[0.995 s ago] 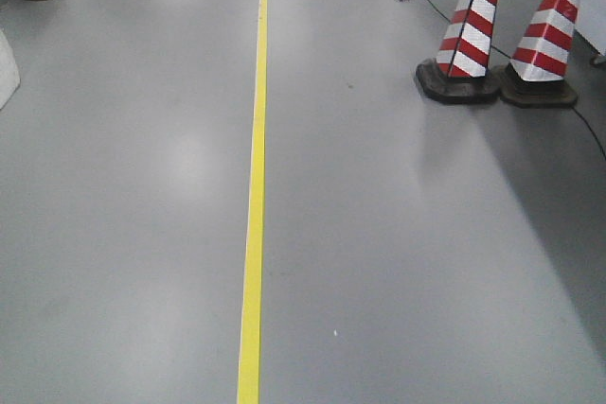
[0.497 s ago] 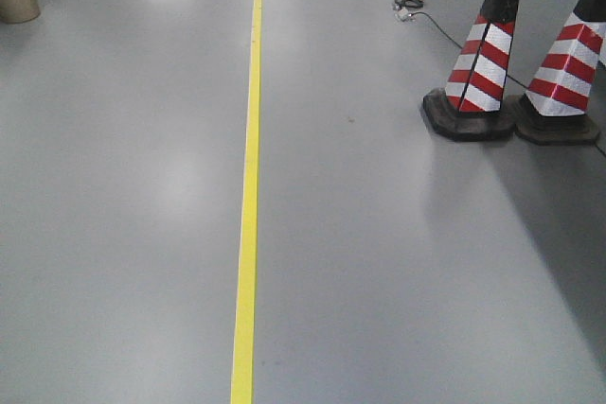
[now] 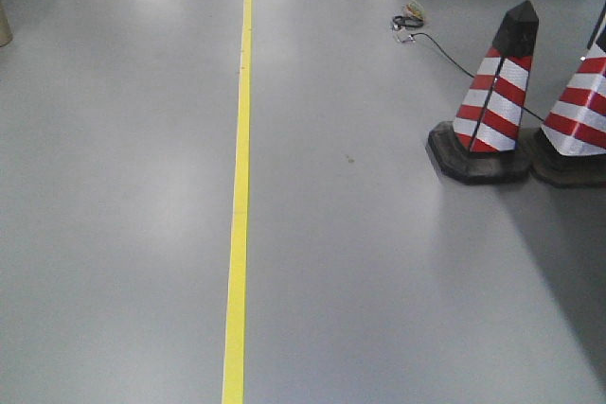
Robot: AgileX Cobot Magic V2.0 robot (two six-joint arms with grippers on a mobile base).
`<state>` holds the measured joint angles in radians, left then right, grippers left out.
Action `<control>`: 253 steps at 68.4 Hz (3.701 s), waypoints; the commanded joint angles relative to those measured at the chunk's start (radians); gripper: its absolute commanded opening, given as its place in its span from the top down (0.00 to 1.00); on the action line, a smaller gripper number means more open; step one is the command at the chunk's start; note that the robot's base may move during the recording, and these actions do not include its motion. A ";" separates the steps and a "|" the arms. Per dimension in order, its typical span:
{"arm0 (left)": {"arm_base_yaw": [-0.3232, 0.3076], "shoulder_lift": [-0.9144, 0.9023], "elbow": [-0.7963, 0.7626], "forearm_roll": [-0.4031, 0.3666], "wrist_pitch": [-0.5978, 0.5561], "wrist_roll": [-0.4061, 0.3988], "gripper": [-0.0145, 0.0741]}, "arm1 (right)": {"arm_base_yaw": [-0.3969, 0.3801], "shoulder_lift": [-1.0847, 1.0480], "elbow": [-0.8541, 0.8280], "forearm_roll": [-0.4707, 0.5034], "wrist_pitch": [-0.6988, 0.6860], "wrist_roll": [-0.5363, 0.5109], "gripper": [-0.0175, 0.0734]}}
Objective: Move and align brake pads A on conveyor
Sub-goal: 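Drive along the yellow floor line holding a pad in each gripper, then turn past the red-white traffic cones toward the conveyor, then drive up to the conveyor edge facing the two placed brake pads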
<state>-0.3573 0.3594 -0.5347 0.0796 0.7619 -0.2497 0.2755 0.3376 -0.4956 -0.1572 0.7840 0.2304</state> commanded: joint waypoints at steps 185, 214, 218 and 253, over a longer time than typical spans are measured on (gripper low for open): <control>-0.003 0.008 -0.028 0.003 -0.089 -0.006 0.84 | -0.006 0.008 -0.029 -0.018 -0.085 -0.008 0.81; -0.003 0.008 -0.028 0.003 -0.089 -0.006 0.84 | -0.006 0.008 -0.029 -0.018 -0.085 -0.008 0.81; -0.003 0.008 -0.028 0.003 -0.089 -0.006 0.84 | -0.006 0.008 -0.029 -0.018 -0.085 -0.008 0.81; -0.003 0.008 -0.028 0.003 -0.089 -0.006 0.84 | -0.006 0.008 -0.029 -0.018 -0.085 -0.008 0.81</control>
<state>-0.3573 0.3594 -0.5347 0.0803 0.7618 -0.2497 0.2755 0.3376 -0.4956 -0.1572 0.7841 0.2304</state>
